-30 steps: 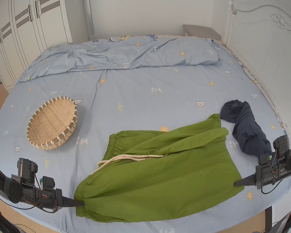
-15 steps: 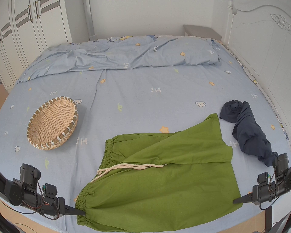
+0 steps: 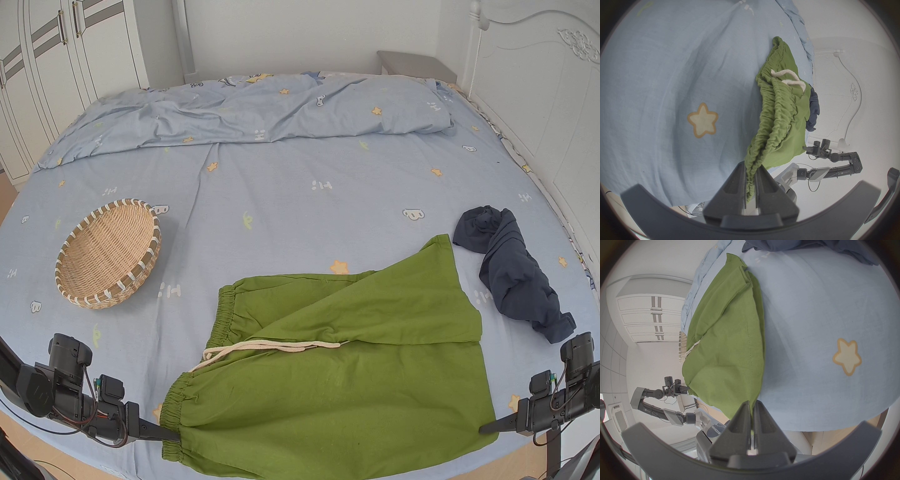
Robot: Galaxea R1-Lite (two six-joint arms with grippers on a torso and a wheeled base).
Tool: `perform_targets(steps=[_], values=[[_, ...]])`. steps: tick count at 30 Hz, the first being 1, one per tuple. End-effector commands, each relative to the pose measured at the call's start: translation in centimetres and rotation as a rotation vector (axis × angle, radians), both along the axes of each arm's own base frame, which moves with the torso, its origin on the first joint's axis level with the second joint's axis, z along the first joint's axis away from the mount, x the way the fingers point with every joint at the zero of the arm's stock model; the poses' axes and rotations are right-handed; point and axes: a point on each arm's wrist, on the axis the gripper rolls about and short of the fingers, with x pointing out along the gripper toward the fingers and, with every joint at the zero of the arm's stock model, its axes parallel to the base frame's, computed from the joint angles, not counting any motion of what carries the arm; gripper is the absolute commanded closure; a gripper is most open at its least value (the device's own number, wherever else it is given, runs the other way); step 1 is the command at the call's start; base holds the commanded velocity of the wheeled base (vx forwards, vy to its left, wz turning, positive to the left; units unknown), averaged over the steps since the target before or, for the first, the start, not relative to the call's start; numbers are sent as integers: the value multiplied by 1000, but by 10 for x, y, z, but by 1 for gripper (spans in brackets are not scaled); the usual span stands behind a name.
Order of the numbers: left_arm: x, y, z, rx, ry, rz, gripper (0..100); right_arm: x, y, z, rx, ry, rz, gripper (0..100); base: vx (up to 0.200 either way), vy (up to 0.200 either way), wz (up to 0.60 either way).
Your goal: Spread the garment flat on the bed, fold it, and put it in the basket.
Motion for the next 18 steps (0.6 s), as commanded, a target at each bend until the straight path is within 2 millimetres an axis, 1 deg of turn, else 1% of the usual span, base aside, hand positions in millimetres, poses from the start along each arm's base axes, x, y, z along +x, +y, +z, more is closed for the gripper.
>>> perform_targets(steps=[1,6,7,12,13,18], values=[[1,0,-3,-1,15,2,100,-1,0,-2,2,16,1,100,0,0,0],[1,0,-3,-1,18,-1,100,1,0,-5,3,32,6,100,0,0,0],[2,0,-3,-1,17,-1,100,1,0,-5,3,32,6,0,0,0,0],[2,0,-3,-1,15,-1,100,3,-1,-5,2,27,3,0,0,0,0],[2,0,-3,-1,14,-1,0,3,-1,-6,2,24,3,0,0,0,0],[1,0,0,-2,-1,3,0,4,-4,-5,-1,-1,-15,0,0,0,0]])
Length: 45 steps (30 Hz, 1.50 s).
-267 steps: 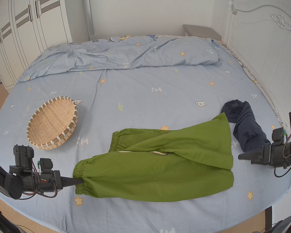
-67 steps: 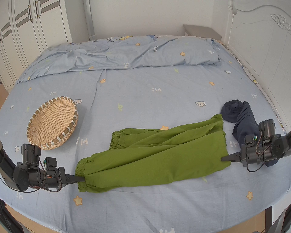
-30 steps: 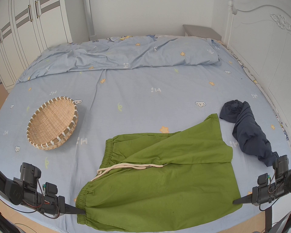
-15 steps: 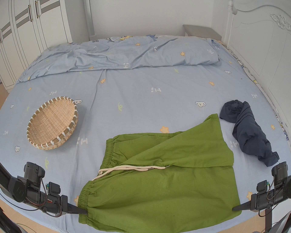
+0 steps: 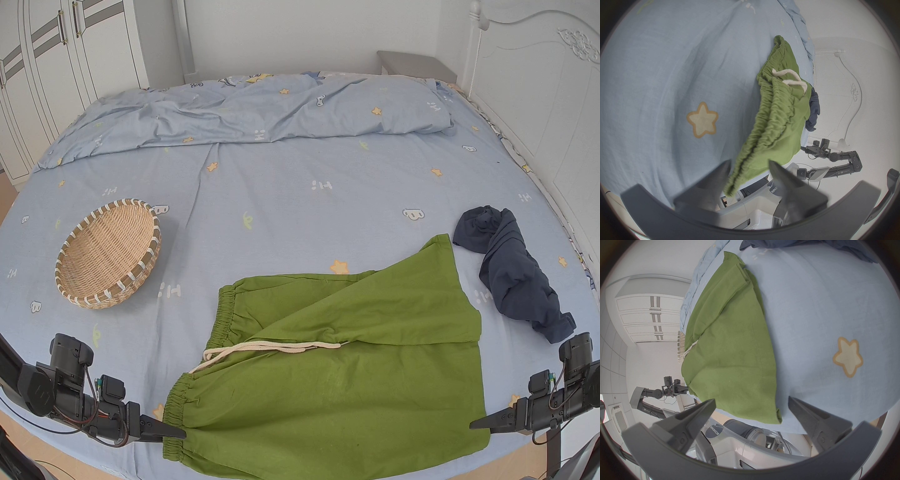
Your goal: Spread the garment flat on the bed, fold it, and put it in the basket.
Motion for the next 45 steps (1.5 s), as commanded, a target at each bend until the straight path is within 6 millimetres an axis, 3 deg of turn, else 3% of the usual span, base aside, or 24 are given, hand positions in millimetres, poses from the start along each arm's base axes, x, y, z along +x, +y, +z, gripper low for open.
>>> perform_targets(steps=[1,9,11,13,16,18,19,20,21,24,25,27,29,32,33,35,37,38,41,42,45], values=[[0,0,3,0,-16,4,0,0,-2,0,3,-6,-16,0,0,0,0],[-11,11,48,-22,-194,149,0,-5,-7,30,-38,-260,-52,0,0,0,0],[-7,12,57,-29,-227,171,0,-5,-7,39,-50,-325,-54,0,0,0,0],[7,13,73,-40,-281,179,0,0,-8,61,-72,-447,-57,0,0,0,0],[21,12,83,-41,-312,167,0,7,-9,76,-83,-524,-51,0,0,0,0],[21,12,83,-41,-312,167,0,7,-9,76,-83,-524,-51,0,0,0,0],[54,4,99,-48,-350,116,0,28,-12,107,-101,-648,-45,0,0,0,0],[57,3,99,-48,-348,111,0,29,-12,110,-103,-659,-44,0,0,0,0],[76,-3,103,-47,-359,89,0,43,-13,126,-108,-716,-35,0,0,0,0],[87,-6,103,-43,-365,79,0,52,-13,132,-108,-732,-26,0,0,0,0],[115,-17,103,-13,-384,67,0,79,-10,143,-103,-759,-1,0,0,0,0],[127,-20,104,8,-393,76,0,90,-8,149,-100,-775,12,0,0,0,0],[149,-28,107,43,-424,88,0,116,-4,161,-96,-817,37,0,0,0,0],[161,-31,109,44,-440,88,0,132,-3,170,-93,-850,49,0,0,0,0],[172,-32,111,42,-459,87,0,146,1,179,-88,-881,63,0,0,0,0],[184,-33,111,41,-473,87,0,158,6,182,-78,-892,78,0,0,0,0],[184,-33,111,41,-473,87,0,158,6,182,-78,-892,78,0,0,0,0],[202,-35,110,41,-475,86,0,179,14,184,-68,-908,104,0,0,0,0],[210,-38,107,44,-454,78,0,195,17,182,-63,-911,114,0,0,0,0],[215,-40,105,49,-438,74,0,207,18,177,-60,-904,116,0,0,0,0],[221,-42,96,66,-429,74,0,213,19,166,-59,-877,122,0,0,0,0]])
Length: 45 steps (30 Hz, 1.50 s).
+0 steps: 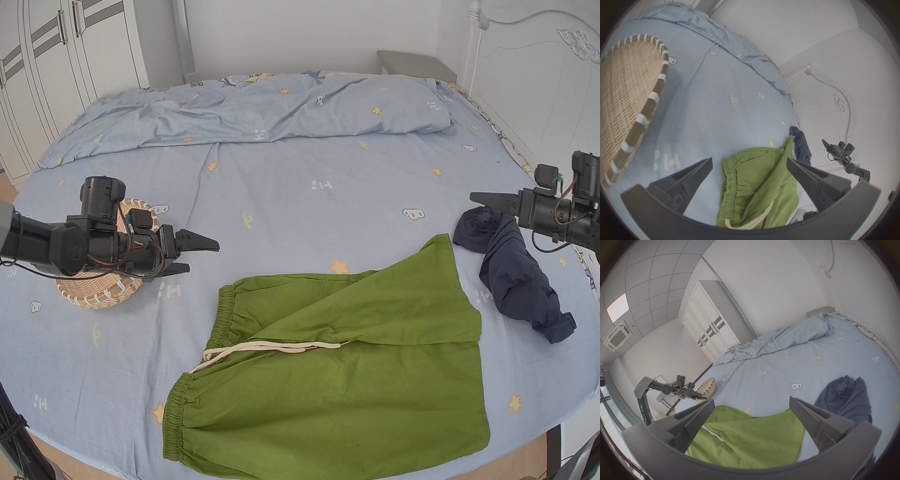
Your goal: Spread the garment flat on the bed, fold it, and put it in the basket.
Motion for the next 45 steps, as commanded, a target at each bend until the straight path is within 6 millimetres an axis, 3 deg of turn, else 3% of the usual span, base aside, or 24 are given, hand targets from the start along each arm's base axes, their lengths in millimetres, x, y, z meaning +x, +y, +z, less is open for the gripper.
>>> perform_targets(steps=[1,5,33,34,45], values=[[28,-14,-36,38,75,-8,0,37,6,-30,-1,73,22,0,0,0,0],[28,-26,-49,99,97,14,0,36,-2,-29,1,70,0,0,0,0,0],[35,-49,-69,102,106,-37,0,33,-2,-28,3,47,1,0,0,0,0],[35,-49,-69,101,107,-36,100,34,-2,-29,3,47,-1,0,0,0,0],[38,-44,-68,104,84,-19,100,34,-2,-29,3,47,-1,0,0,0,0]])
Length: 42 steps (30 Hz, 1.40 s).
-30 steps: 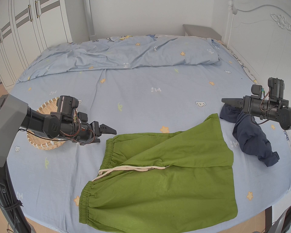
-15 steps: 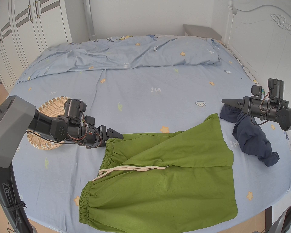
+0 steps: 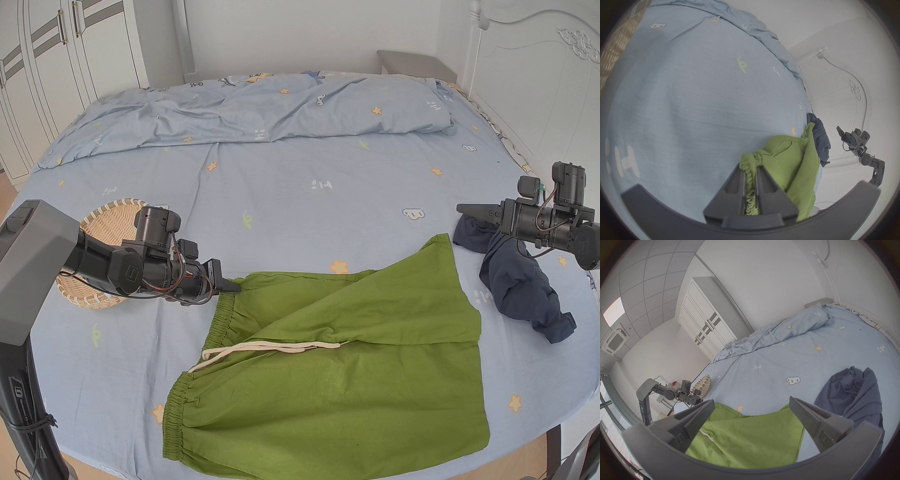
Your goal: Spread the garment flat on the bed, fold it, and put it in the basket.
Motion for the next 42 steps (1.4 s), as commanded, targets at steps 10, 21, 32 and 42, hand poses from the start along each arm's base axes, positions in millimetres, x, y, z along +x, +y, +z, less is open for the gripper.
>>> perform_targets(steps=[10,21,32,42], values=[[1,13,15,-13,-72,41,100,39,-9,-20,0,24,-18,0,0,0,0],[-1,18,21,-18,-81,54,100,90,-13,-76,5,113,-24,0,0,0,0],[-3,18,23,-19,-86,54,100,93,3,-87,-27,138,-50,0,0,0,0],[-3,18,23,-19,-86,54,100,100,2,-94,-29,140,-54,0,0,0,0]])
